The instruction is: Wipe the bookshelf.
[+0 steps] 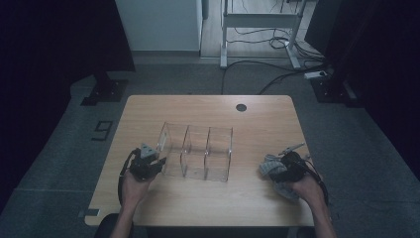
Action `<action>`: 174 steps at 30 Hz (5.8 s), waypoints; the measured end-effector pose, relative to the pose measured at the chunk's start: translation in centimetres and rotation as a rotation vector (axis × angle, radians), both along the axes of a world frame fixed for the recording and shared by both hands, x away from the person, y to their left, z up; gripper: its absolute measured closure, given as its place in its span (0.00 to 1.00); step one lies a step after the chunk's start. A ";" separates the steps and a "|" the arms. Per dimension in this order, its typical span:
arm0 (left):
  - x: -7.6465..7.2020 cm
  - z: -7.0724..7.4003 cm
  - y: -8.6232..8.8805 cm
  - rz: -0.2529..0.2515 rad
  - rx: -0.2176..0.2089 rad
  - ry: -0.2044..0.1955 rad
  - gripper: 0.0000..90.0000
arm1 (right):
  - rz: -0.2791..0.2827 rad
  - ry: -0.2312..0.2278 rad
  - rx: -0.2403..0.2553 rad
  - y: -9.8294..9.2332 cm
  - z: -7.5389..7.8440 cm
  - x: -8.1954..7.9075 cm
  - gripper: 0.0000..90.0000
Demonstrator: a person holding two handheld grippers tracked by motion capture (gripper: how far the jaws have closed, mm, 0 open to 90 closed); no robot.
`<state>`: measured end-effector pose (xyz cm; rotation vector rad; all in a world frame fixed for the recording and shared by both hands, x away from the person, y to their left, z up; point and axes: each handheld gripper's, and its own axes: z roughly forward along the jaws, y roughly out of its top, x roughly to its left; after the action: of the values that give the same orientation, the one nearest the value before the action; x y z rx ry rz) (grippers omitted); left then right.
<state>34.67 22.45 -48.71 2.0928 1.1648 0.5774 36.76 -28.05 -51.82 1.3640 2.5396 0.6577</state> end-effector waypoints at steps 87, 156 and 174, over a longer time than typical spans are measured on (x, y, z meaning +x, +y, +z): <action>0.9 0.2 1.3 -0.061 -0.057 -0.003 0.97 | 0.203 -0.160 0.104 9.2 7.5 -2.4 0.70; 0.8 0.4 0.5 -0.015 -0.023 0.010 0.97 | 0.506 -0.134 0.076 16.0 6.8 -8.8 0.71; 0.9 0.4 0.9 -0.050 -0.034 0.023 0.97 | 0.470 -0.065 0.034 16.4 3.8 -7.9 0.71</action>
<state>35.58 23.37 -48.31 2.0987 1.1236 0.5081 28.88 -11.62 -47.99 0.7327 2.8232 0.8063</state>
